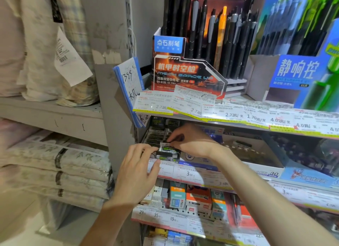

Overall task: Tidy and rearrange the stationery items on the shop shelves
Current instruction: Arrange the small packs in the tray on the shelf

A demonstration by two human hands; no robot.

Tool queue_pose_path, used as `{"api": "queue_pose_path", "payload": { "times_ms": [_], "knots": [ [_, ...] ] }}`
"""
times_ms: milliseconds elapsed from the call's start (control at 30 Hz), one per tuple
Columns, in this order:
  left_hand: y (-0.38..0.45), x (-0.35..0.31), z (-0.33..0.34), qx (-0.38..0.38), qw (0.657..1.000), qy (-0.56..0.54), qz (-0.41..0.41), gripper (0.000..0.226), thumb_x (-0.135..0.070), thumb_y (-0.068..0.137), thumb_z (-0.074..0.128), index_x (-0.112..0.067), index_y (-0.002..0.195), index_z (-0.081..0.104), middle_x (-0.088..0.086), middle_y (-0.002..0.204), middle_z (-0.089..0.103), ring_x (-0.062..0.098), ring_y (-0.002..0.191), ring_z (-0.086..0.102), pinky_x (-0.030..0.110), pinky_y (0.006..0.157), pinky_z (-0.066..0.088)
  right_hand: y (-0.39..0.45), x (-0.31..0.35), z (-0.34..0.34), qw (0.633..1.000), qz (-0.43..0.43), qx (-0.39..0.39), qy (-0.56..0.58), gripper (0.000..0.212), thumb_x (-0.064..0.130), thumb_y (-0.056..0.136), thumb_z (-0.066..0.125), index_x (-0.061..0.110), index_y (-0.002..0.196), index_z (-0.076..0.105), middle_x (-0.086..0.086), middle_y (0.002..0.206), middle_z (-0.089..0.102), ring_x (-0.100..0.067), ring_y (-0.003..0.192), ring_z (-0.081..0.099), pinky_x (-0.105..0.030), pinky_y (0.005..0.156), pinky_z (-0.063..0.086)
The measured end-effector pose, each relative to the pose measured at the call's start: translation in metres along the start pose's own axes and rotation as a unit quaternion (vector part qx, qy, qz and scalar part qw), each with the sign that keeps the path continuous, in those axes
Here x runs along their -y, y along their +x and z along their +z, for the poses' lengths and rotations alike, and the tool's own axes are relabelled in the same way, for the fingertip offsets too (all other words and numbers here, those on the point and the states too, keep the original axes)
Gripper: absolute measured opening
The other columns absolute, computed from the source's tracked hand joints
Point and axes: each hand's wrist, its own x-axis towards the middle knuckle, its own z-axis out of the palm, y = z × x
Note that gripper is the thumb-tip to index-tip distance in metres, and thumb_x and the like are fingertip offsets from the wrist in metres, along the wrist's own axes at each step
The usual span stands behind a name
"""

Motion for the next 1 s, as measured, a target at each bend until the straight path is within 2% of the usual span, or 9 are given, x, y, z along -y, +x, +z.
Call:
{"api": "queue_pose_path", "payload": {
  "times_ms": [100,333,500,600,800,1000],
  "knots": [
    [0.0,0.001,0.001,-0.005,1.0,0.0,0.001,0.038,-0.038,0.094,0.049,-0.018,0.125,0.06,-0.006,0.122,0.053,0.012,0.12,0.043,0.029,0.097,0.041,-0.001,-0.005,-0.001,1.0,0.002,0.012,0.004,0.019,0.025,0.094,0.064,0.025,0.107,0.077,0.012,0.109,0.072,0.002,0.088,0.06,-0.013,0.079,0.044],
    [0.0,0.001,0.002,-0.012,1.0,-0.001,0.008,0.043,-0.043,0.093,0.041,-0.018,0.123,0.06,-0.005,0.12,0.053,0.013,0.118,0.045,0.031,0.095,0.043,-0.001,-0.011,-0.002,1.0,-0.004,0.022,0.005,0.015,0.038,0.089,0.071,0.028,0.096,0.079,0.015,0.101,0.072,0.0,0.091,0.065,-0.025,0.085,0.055],
    [0.0,0.003,0.003,-0.01,1.0,0.004,0.013,0.042,-0.042,0.094,0.042,-0.018,0.123,0.059,-0.005,0.12,0.053,0.013,0.117,0.045,0.031,0.095,0.043,-0.004,-0.013,-0.003,1.0,-0.006,0.026,0.008,0.016,0.036,0.09,0.07,0.026,0.098,0.079,0.016,0.105,0.071,0.0,0.095,0.063,-0.018,0.083,0.049],
    [0.0,0.002,0.003,-0.016,1.0,0.006,0.015,0.04,-0.041,0.093,0.044,-0.017,0.121,0.06,-0.004,0.118,0.054,0.015,0.115,0.046,0.031,0.094,0.043,-0.005,-0.01,-0.001,1.0,-0.011,0.015,-0.007,0.017,0.035,0.091,0.068,0.024,0.098,0.079,0.013,0.104,0.07,-0.004,0.091,0.063,-0.024,0.081,0.051],
    [0.001,0.001,0.003,-0.02,1.0,0.006,0.01,0.039,-0.041,0.093,0.045,-0.017,0.12,0.061,-0.004,0.118,0.055,0.016,0.115,0.047,0.033,0.094,0.045,-0.012,-0.01,0.005,0.998,-0.042,-0.04,-0.031,0.02,0.037,0.095,0.062,0.023,0.103,0.075,0.007,0.109,0.066,-0.014,0.097,0.061,-0.037,0.089,0.052],
    [0.001,-0.001,0.004,-0.024,1.0,0.0,0.005,0.042,-0.042,0.092,0.044,-0.016,0.12,0.062,-0.002,0.118,0.056,0.017,0.116,0.047,0.036,0.095,0.046,-0.025,-0.031,-0.014,0.995,0.033,-0.088,0.01,0.022,0.042,0.097,0.056,0.034,0.113,0.07,0.015,0.111,0.069,-0.007,0.101,0.062,-0.032,0.094,0.052]
  ]
}}
